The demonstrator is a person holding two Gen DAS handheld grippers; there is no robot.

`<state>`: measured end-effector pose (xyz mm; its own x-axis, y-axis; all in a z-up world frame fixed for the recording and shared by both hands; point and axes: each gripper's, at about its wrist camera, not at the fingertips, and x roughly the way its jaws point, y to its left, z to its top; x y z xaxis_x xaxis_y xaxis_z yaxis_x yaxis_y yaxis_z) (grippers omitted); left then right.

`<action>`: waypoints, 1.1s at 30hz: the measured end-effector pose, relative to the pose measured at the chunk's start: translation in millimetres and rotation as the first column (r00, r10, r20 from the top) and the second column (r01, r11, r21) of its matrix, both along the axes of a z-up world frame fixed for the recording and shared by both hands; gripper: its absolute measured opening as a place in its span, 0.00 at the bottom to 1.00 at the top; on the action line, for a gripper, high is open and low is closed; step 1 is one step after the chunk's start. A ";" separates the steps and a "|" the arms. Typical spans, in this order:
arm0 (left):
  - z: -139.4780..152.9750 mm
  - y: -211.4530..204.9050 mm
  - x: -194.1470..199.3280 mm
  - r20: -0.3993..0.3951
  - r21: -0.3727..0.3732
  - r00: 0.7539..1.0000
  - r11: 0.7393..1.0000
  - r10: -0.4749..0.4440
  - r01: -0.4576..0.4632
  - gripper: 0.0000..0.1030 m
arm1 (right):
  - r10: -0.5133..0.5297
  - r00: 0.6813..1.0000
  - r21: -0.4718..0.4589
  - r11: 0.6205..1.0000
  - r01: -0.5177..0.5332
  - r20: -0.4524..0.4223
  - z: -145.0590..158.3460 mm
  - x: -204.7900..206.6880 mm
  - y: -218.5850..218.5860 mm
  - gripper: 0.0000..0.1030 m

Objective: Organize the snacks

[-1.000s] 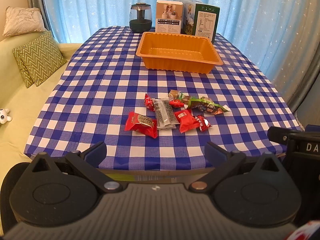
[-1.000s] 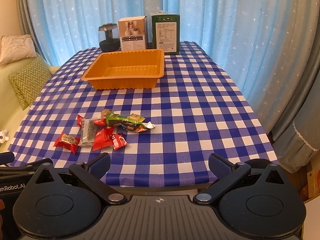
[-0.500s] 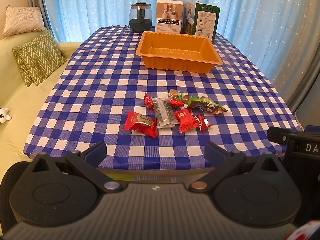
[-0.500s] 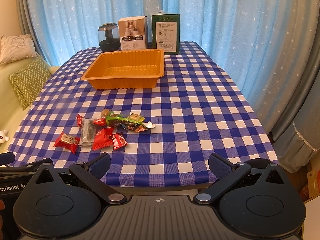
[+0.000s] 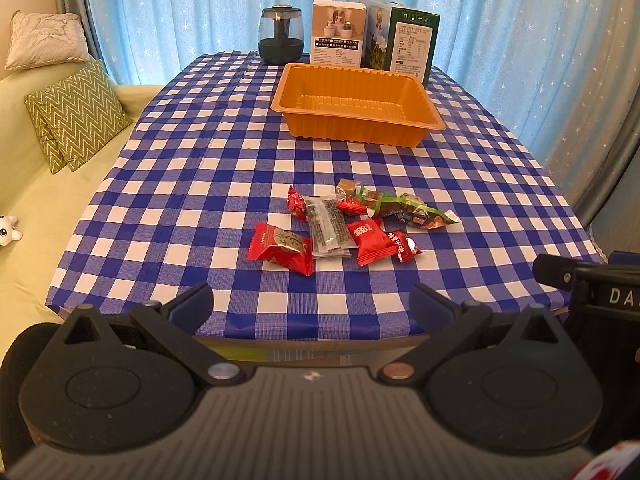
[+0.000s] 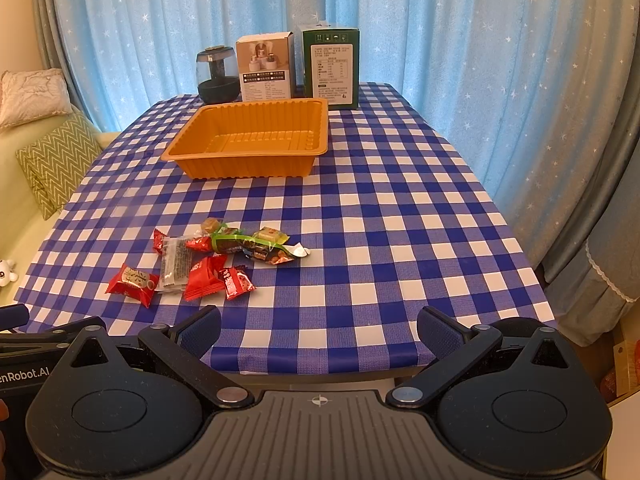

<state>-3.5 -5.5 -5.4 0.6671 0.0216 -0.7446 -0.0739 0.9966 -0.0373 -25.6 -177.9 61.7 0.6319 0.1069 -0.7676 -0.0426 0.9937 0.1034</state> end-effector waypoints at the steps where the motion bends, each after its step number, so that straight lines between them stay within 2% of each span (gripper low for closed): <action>1: 0.1 0.0 -0.1 0.000 0.000 1.000 1.000 0.000 0.000 1.00 | 0.000 1.000 0.001 1.000 0.000 0.000 -0.1 0.1 -0.3 1.00; 18: -6.1 9.1 14.6 0.007 -0.009 1.000 1.000 -0.008 0.008 1.00 | 0.005 0.999 0.025 1.000 -0.006 0.044 -9.4 7.7 2.1 1.00; 23: -17.4 20.4 29.3 -0.010 -0.019 1.000 1.000 -0.002 0.002 1.00 | 0.007 0.998 0.020 1.000 -0.009 0.059 -19.6 20.9 7.9 1.00; 33: -49.7 39.1 71.7 -0.050 -0.009 0.999 1.000 -0.005 0.004 0.91 | 0.063 0.996 0.015 0.998 -0.064 0.067 -51.9 58.0 24.3 1.00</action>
